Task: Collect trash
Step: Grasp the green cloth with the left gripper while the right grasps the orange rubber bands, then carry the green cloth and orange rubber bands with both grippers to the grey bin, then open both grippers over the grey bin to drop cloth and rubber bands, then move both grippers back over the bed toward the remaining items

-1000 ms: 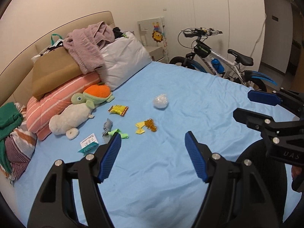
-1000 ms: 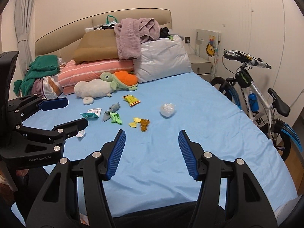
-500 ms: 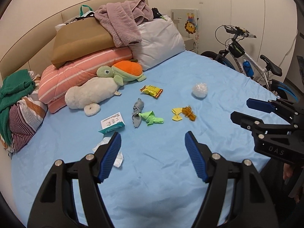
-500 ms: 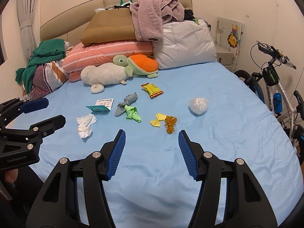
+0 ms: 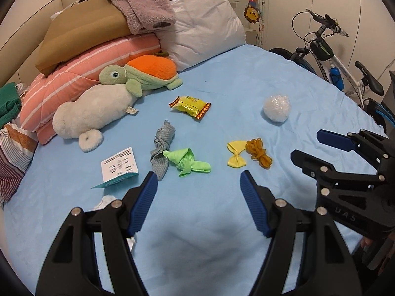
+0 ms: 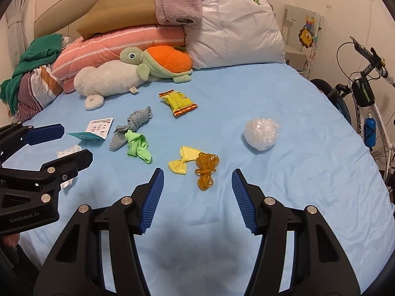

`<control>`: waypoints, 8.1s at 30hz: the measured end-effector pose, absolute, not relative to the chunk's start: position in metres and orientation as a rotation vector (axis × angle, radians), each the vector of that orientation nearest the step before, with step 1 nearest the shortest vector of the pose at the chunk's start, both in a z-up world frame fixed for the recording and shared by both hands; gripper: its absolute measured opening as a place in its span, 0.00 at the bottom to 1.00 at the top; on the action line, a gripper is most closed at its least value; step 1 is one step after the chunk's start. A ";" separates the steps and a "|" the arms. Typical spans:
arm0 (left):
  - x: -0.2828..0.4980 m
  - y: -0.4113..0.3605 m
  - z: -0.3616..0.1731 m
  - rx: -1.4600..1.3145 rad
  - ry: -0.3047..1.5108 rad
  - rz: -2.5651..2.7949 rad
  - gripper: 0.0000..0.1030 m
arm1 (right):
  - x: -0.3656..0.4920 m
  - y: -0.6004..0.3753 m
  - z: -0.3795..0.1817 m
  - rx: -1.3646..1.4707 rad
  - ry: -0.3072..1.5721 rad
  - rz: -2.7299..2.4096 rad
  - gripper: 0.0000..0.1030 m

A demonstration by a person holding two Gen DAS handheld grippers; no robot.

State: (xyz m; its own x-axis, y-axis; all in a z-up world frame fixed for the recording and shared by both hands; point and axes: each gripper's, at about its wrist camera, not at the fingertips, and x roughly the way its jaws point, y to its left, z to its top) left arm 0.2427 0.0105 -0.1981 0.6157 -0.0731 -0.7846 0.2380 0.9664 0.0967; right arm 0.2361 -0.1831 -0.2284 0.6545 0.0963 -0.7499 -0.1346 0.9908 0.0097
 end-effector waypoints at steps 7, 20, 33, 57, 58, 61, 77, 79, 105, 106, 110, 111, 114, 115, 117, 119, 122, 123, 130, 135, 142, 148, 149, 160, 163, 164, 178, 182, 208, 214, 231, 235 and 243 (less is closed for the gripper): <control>0.284 0.016 -0.244 0.193 0.965 -0.134 0.68 | 0.269 -0.189 -0.272 -0.026 0.891 0.123 0.53; 0.335 0.034 -0.306 0.129 1.075 -0.087 0.68 | 0.311 -0.187 -0.332 -0.045 0.961 0.095 0.49; 0.333 0.019 -0.316 0.167 1.070 -0.167 0.14 | 0.313 -0.184 -0.336 -0.039 0.966 0.141 0.17; 0.298 0.013 -0.276 0.181 0.989 -0.177 0.04 | 0.304 -0.186 -0.302 -0.026 0.868 0.145 0.16; 0.294 0.013 -0.272 0.180 0.985 -0.175 0.04 | 0.303 -0.185 -0.300 -0.026 0.861 0.147 0.16; 0.282 0.011 -0.261 0.178 0.971 -0.173 0.04 | 0.299 -0.183 -0.293 -0.025 0.846 0.150 0.16; 0.267 0.014 -0.244 0.163 0.943 -0.076 0.06 | 0.273 -0.191 -0.262 0.018 0.795 0.157 0.16; 0.275 0.018 -0.251 0.150 0.964 -0.067 0.06 | 0.275 -0.192 -0.264 0.024 0.800 0.157 0.16; 0.332 0.014 -0.318 0.182 1.047 -0.118 0.15 | 0.299 -0.187 -0.299 -0.002 0.897 0.169 0.16; 0.329 0.010 -0.316 0.202 1.035 -0.122 0.15 | 0.299 -0.186 -0.299 -0.003 0.895 0.168 0.16; 0.322 0.005 -0.301 0.186 1.012 -0.133 0.14 | 0.298 -0.187 -0.297 -0.001 0.891 0.168 0.16; 0.319 0.005 -0.296 0.177 1.005 -0.134 0.14 | 0.297 -0.186 -0.297 -0.003 0.890 0.168 0.17; 0.308 0.004 -0.281 0.154 0.988 -0.138 0.14 | 0.294 -0.185 -0.294 -0.009 0.884 0.167 0.17; 0.303 0.003 -0.276 0.150 0.984 -0.139 0.14 | 0.293 -0.184 -0.292 -0.010 0.879 0.168 0.17; 0.291 0.000 -0.265 0.152 0.971 -0.144 0.14 | 0.288 -0.184 -0.286 -0.014 0.868 0.166 0.17; 0.279 -0.002 -0.256 0.167 0.955 -0.148 0.14 | 0.282 -0.183 -0.280 -0.017 0.861 0.166 0.17; 0.259 -0.002 -0.239 0.147 0.938 -0.155 0.14 | 0.267 -0.183 -0.268 -0.025 0.850 0.165 0.17; 0.252 -0.002 -0.235 0.137 0.938 -0.158 0.14 | 0.262 -0.183 -0.264 -0.027 0.847 0.165 0.17; 0.197 -0.017 -0.205 0.189 0.913 -0.198 0.14 | 0.204 -0.188 -0.218 -0.062 0.820 0.191 0.17; 0.155 -0.040 -0.177 0.226 0.893 -0.261 0.14 | 0.149 -0.213 -0.181 -0.057 0.801 0.189 0.17; 0.095 -0.100 -0.133 0.313 0.833 -0.410 0.15 | 0.065 -0.274 -0.130 -0.014 0.756 0.112 0.16; 0.042 -0.168 -0.089 0.398 0.757 -0.588 0.15 | -0.017 -0.333 -0.096 0.001 0.717 -0.017 0.17; 0.035 -0.180 -0.082 0.409 0.743 -0.616 0.15 | -0.032 -0.343 -0.091 -0.009 0.710 -0.052 0.17; -0.048 -0.322 -0.016 0.510 0.625 -0.962 0.15 | -0.203 -0.465 -0.020 0.059 0.657 -0.434 0.17; -0.071 -0.361 -0.005 0.540 0.588 -1.038 0.15 | -0.251 -0.496 -0.003 0.099 0.635 -0.552 0.16; -0.077 -0.374 -0.002 0.549 0.578 -1.061 0.15 | -0.266 -0.505 0.001 0.111 0.629 -0.589 0.16; -0.150 -0.505 0.018 0.643 0.541 -1.339 0.15 | -0.375 -0.583 0.033 0.261 0.582 -0.813 0.17; -0.161 -0.529 0.026 0.659 0.515 -1.377 0.15 | -0.385 -0.594 0.038 0.259 0.576 -0.842 0.17; -0.140 -0.567 -0.006 0.648 0.544 -1.448 0.72 | -0.330 -0.635 0.025 0.281 0.614 -0.794 0.36; -0.077 -0.502 -0.023 0.544 0.594 -1.273 0.72 | -0.273 -0.590 0.020 0.184 0.616 -0.668 0.45; 0.143 -0.170 -0.105 0.343 0.774 -0.398 0.72 | 0.003 -0.380 -0.072 0.045 0.655 -0.072 0.50; 0.177 -0.119 -0.132 0.298 0.818 -0.283 0.72 | 0.058 -0.332 -0.098 0.027 0.675 0.011 0.51; 0.228 -0.070 -0.184 0.283 0.865 -0.198 0.72 | 0.156 -0.281 -0.150 -0.014 0.714 0.069 0.55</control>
State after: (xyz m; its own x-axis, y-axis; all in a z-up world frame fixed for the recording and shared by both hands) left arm 0.2281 -0.0695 -0.1843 0.6341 -0.0565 -0.7712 0.2841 0.9446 0.1644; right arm 0.1563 -0.2806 -0.1502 0.7534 0.0587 -0.6549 -0.0686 0.9976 0.0105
